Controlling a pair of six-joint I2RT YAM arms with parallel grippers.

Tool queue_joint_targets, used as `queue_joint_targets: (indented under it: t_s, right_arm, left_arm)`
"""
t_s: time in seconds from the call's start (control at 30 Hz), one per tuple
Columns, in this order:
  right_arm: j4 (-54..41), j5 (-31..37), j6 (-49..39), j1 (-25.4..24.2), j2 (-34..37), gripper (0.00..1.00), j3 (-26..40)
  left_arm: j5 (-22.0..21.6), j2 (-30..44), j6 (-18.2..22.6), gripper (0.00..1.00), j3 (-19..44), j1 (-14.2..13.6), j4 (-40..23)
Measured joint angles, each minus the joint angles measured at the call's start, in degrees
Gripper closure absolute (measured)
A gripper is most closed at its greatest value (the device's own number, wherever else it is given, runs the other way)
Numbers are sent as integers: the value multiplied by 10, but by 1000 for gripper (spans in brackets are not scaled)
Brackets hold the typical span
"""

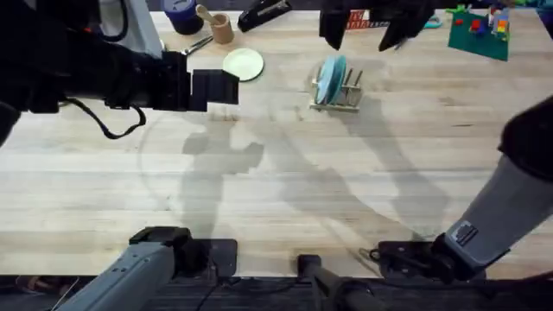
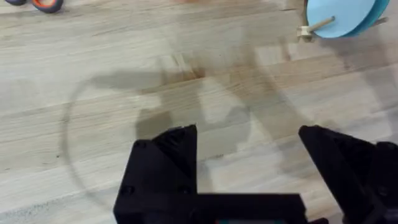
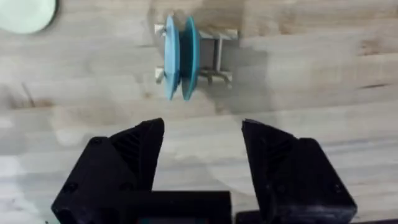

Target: Pick up the plates from the table one by one and place each into a slot on the dish rack.

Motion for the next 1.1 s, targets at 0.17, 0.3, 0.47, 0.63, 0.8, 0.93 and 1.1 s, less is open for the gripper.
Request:
queue_joint_targets:
  t_s: [0.17, 0.3, 0.47, 0.63, 0.8, 0.93, 1.1]
  right_arm:
    - [-28, -4, -7, 0, -40, 228, 0]
    - [-33, -5, -9, -2, -80, 209, 1]
    - [-36, -7, -11, -13, -124, 202, 4]
    - [-36, -7, -11, -29, -159, 203, 2]
    - [-28, -7, -11, -43, -212, 206, -61]
    - [30, -18, -13, -55, -269, 193, -157]
    - [139, -81, -31, -92, -345, 190, -295]
  left_arm:
    - [0, 0, 0, 7, 0, 0, 0]
    - [0, 0, 0, 7, 0, 0, 0]
    - [2, 0, 0, 5, 0, 0, 1]
    - [5, 0, 0, 7, 0, 0, 16]
    - [9, 0, -1, 7, 0, 0, 42]
    - [13, 0, -3, 6, 0, 0, 55]
    - [16, 0, -5, 7, 0, 0, 57]
